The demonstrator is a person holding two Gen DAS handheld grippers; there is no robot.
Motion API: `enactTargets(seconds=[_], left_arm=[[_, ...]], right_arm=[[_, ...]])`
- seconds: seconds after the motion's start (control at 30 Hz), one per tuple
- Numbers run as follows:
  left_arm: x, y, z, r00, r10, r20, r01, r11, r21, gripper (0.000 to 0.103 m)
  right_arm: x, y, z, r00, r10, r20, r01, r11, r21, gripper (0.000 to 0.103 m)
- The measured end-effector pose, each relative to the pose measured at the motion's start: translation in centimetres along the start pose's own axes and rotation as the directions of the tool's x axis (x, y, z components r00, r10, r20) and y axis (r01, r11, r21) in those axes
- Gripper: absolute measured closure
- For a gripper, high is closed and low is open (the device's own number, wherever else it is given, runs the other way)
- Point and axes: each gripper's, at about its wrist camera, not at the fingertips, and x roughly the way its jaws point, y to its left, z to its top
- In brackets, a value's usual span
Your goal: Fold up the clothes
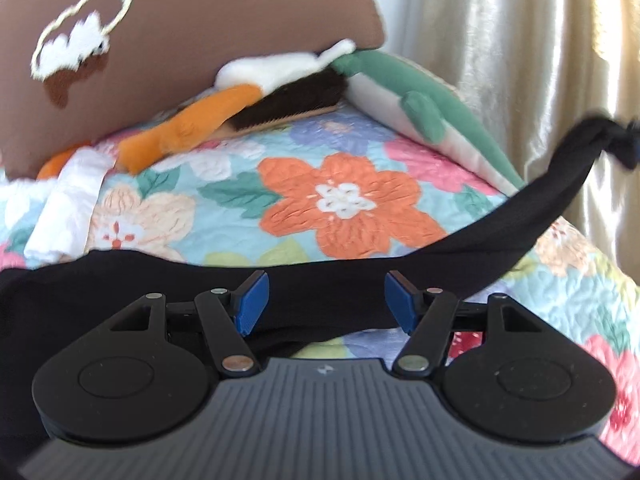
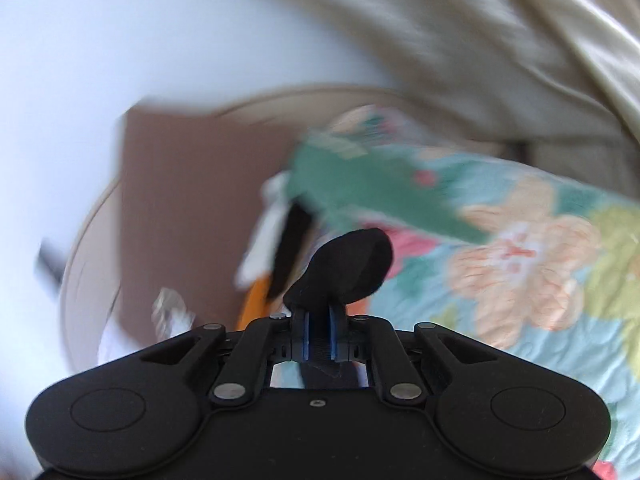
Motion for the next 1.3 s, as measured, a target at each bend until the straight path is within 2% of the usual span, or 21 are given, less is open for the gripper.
enactTargets(seconds=[0.07,0.13,0.27,0.3,0.33,0.43,0.53,0.57,0.6,0.63,0.67,0.7,0.77,0.83,0.9,0.97,1.07,1.13,1.2,1.27,1.3], left_arm=[[0.6,0.2,0.1,1.0,0.024,-0.009,-0.024,1.0,-0.006,0.039],[1.0,0.2,0.1,0.999,0.042,-0.012,-0.042,0.999,0.006,0.039],[1.4,-0.9,0.3,1.0,-0.024,-0.002,0.024,0.998,0.061,0.039],[1.7,-1.3,0.4,0.999,-0.049,-0.007,0.049,0.997,0.063,0.039],[2.0,-1.8,0.5,0.998,-0.066,-0.018,0.067,0.996,0.057,0.039],[3.0,-3.4,1.0,0.992,-0.112,-0.057,0.114,0.993,0.023,0.038],[4.6,-4.5,1.5,0.987,-0.118,-0.105,0.112,0.992,-0.061,0.029],[5.3,-4.6,1.6,0.987,-0.107,-0.117,0.096,0.991,-0.094,0.025],[6.0,-4.8,1.6,0.987,-0.095,-0.129,0.079,0.989,-0.127,0.027],[6.7,-4.9,1.7,0.986,-0.085,-0.142,0.061,0.985,-0.16,0.032],[7.1,-5.2,1.7,0.988,-0.053,-0.144,0.031,0.988,-0.153,0.064],[7.4,-5.4,1.7,0.988,-0.013,-0.155,-0.005,0.993,-0.121,0.103],[6.7,-5.2,1.6,0.99,0.002,-0.144,-0.019,0.993,-0.115,0.103],[4.8,-4.4,1.6,0.995,-0.022,-0.101,0.007,0.989,-0.144,0.103],[2.1,-3.8,1.7,0.999,-0.022,-0.038,0.017,0.991,-0.136,0.103],[-0.4,-2.9,1.8,0.999,-0.039,0.01,0.04,0.988,-0.148,0.103],[-2.7,-1.1,2.3,0.995,-0.08,0.057,0.09,0.976,-0.199,0.103],[-3.4,0.1,2.8,0.991,-0.101,0.083,0.118,0.964,-0.237,0.103],[-2.5,1.1,3.7,0.989,-0.118,0.093,0.14,0.948,-0.287,0.103],[-1.2,2.0,4.5,0.985,-0.135,0.106,0.163,0.927,-0.337,0.103],[-0.1,2.1,4.9,0.988,-0.118,0.102,0.146,0.924,-0.352,0.103]], right_arm=[[1.1,-1.3,-0.2,0.985,-0.109,0.132,0.108,0.994,0.017,0.085],[1.9,-2.0,-0.8,0.965,-0.153,0.213,0.161,0.987,-0.021,0.086],[2.3,-2.9,-1.6,0.96,-0.208,0.187,0.236,0.961,-0.144,0.084],[2.3,-3.0,-1.8,0.957,-0.226,0.181,0.258,0.949,-0.182,0.075],[2.3,-3.3,-1.9,0.953,-0.245,0.176,0.279,0.938,-0.204,0.059],[2.2,-4.5,-2.2,0.961,-0.244,0.133,0.266,0.946,-0.184,0.045],[3.2,-5.2,-2.3,0.971,-0.233,0.06,0.24,0.955,-0.177,0.036],[3.6,-5.2,-2.5,0.972,-0.233,0.042,0.237,0.952,-0.194,0.036],[4.0,-5.0,-2.9,0.972,-0.233,0.028,0.233,0.947,-0.221,0.037],[4.3,-4.7,-3.3,0.971,-0.238,0.021,0.235,0.937,-0.258,0.044],[4.6,-4.3,-3.5,0.967,-0.255,0.012,0.247,0.923,-0.294,0.062],[4.8,-4.0,-3.7,0.96,-0.279,-0.009,0.261,0.909,-0.326,0.093],[4.2,-3.5,-3.4,0.965,-0.259,-0.046,0.232,0.921,-0.313,0.096],[2.5,-2.9,-2.7,0.984,-0.162,-0.075,0.14,0.961,-0.24,0.096],[0.5,-1.8,-2.0,0.994,-0.083,-0.077,0.067,0.98,-0.188,0.096],[-1.2,-1.2,-1.6,0.997,0.01,-0.083,-0.019,0.994,-0.107,0.096],[-3.1,-0.9,-1.4,0.986,0.14,-0.087,-0.138,0.99,0.022,0.095],[-3.4,-1.1,-1.6,0.987,0.141,-0.079,-0.136,0.988,0.067,0.095],[-3.0,-1.9,-1.6,0.996,0.082,-0.043,-0.076,0.99,0.121,0.091],[-2.1,-3.2,-1.4,0.999,-0.01,0.052,0.001,0.986,0.168,0.087],[-1.7,-3.7,-1.3,0.99,-0.054,0.127,0.034,0.987,0.16,0.076]])
